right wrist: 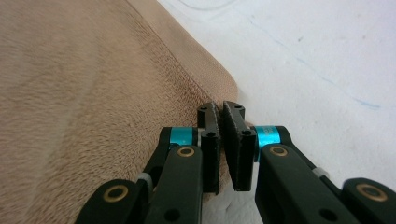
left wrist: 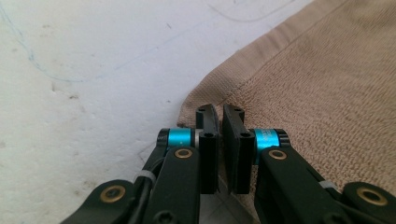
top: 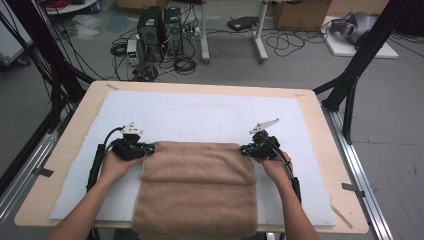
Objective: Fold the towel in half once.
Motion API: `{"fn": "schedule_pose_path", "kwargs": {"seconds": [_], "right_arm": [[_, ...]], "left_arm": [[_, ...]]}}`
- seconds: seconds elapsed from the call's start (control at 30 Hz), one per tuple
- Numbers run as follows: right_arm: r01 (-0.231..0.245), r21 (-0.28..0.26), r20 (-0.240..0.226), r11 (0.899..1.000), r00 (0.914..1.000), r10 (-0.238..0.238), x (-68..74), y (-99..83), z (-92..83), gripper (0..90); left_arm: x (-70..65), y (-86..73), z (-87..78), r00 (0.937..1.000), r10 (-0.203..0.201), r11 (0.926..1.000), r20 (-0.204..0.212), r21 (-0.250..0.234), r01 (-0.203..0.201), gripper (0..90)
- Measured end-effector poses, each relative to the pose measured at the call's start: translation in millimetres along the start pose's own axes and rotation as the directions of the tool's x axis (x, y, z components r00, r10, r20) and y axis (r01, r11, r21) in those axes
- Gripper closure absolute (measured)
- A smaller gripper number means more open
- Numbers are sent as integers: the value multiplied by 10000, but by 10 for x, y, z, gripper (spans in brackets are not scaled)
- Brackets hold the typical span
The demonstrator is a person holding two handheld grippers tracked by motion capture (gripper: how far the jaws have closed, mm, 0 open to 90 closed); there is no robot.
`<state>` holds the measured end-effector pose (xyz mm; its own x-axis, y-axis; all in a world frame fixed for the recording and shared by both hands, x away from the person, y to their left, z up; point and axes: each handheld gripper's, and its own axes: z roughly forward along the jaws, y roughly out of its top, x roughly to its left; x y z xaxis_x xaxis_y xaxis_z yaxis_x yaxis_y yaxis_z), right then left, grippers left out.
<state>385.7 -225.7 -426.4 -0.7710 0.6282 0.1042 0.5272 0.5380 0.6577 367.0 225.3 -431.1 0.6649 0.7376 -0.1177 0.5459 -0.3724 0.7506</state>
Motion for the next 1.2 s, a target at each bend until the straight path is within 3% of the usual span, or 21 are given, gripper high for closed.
{"fn": "schedule_pose_path", "kwargs": {"seconds": [0.1,0.23,0.43,0.53,0.57,0.6,0.63,0.7,0.73,0.8,0.83,1.0,1.1,1.2], "right_arm": [[244,-49,-71,9997,9997,-244,38,38,-105,853],[476,-545,-408,9974,9979,-499,123,102,-320,852],[1158,-1197,-1057,9860,9860,-1287,378,30,-743,846],[1496,-1626,-1474,9753,9737,-1739,541,-78,-936,846],[1543,-1659,-1690,9740,9686,-1822,605,-120,-989,846],[1656,-1785,-2040,9699,9581,-2012,666,-167,-1025,846],[1716,-1828,-2374,9681,9478,-2128,728,-217,-1052,838],[1784,-1770,-2958,9679,9283,-2252,797,-290,-1066,758],[1744,-1807,-3082,9679,9246,-2241,810,-305,-1066,714],[1722,-1895,-2822,9667,9334,-2216,784,-300,-1072,680],[1630,-1961,-2722,9669,9383,-2134,761,-294,-1063,665],[1071,-1476,-1655,9832,9774,-1313,532,-288,-853,598],[928,-1228,-1196,9881,9870,-1076,432,-302,-695,556],[915,-929,-915,9915,9908,-1001,366,-303,-550,515]], "left_arm": [[0,20,-103,9998,-142,9992,155,-372,147,852],[-37,41,-268,9992,-144,9971,377,-746,172,852],[-260,-10,-676,9931,643,9885,980,-1425,-500,849],[-422,-116,-886,9837,1115,9834,1411,-1581,-888,849],[-470,-174,-938,9756,1341,9826,1736,-1511,-1082,848],[-514,-246,-981,9639,1510,9800,2191,-1610,-1169,844],[-547,-317,-1016,9568,1610,9787,2420,-1643,-1231,830],[-559,-412,-1045,9507,1547,9817,2689,-1499,-1174,756],[-549,-435,-1051,9531,1489,9819,2633,-1533,-1111,700],[-503,-436,-1053,9570,1341,9826,2573,-1599,-947,637],[-474,-421,-1042,9628,1215,9823,2412,-1684,-817,621],[-383,-326,-854,9831,1042,9851,1504,-1514,-813,585],[-341,-288,-680,9892,1121,9884,948,-1138,-1011,583],[-303,-268,-513,9917,1187,9904,498,-776,-1147,574]]}}
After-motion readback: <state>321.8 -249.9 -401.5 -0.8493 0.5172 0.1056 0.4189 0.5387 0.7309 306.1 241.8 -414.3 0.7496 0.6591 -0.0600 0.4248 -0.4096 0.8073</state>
